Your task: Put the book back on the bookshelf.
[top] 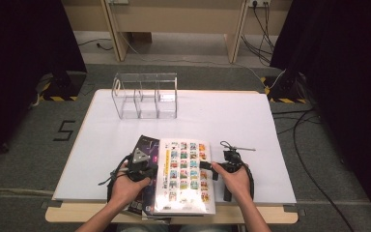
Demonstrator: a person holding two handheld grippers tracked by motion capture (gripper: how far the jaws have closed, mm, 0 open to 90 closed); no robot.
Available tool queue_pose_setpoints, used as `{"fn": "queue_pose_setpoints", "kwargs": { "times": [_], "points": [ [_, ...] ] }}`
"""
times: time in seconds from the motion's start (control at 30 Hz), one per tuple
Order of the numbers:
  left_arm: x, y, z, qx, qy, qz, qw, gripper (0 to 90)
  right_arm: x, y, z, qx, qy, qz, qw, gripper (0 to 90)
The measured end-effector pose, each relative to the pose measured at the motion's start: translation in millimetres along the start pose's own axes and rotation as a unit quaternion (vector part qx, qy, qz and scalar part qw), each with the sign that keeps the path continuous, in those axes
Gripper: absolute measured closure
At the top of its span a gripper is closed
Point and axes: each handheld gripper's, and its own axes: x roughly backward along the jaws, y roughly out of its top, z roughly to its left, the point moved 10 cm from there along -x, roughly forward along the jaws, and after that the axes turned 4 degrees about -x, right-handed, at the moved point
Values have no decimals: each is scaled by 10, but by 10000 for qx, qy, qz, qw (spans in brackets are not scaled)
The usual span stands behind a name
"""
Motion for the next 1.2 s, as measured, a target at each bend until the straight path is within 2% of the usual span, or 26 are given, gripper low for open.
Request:
{"fn": "queue_pose_setpoints", "kwargs": {
  "times": [0.27,0.47,0.5,0.57,0.63,0.77,0.9,1.03,1.1,1.2],
  "points": [
    [-1,-1,1,-22,18,-14,10000,878,-14,8,12,-144,30,123,9998,370],
    [-2,1,-2,-31,18,3,10000,879,-19,5,18,-169,-91,87,9998,384],
    [-1,-1,2,-35,0,2,10000,879,-9,-2,9,-252,-29,50,9997,411],
    [0,-2,2,-20,-19,0,10000,878,22,-23,-6,-400,60,147,9991,441],
    [-1,0,3,-17,-20,7,10000,877,46,-52,-8,-422,149,261,9987,445],
    [-4,5,-2,-72,32,48,10000,880,44,-45,-17,-479,200,320,9981,448],
    [-3,10,2,-96,86,58,9999,881,57,-35,-43,-567,326,313,9974,495],
    [-1,11,12,-160,131,116,9997,888,114,6,-39,-540,378,291,9974,567],
    [-2,14,18,-140,138,120,9997,889,146,43,-11,-458,415,217,9978,573],
    [-1,13,19,-140,129,115,9998,889,162,50,4,-423,445,243,9978,574]
  ]
}}
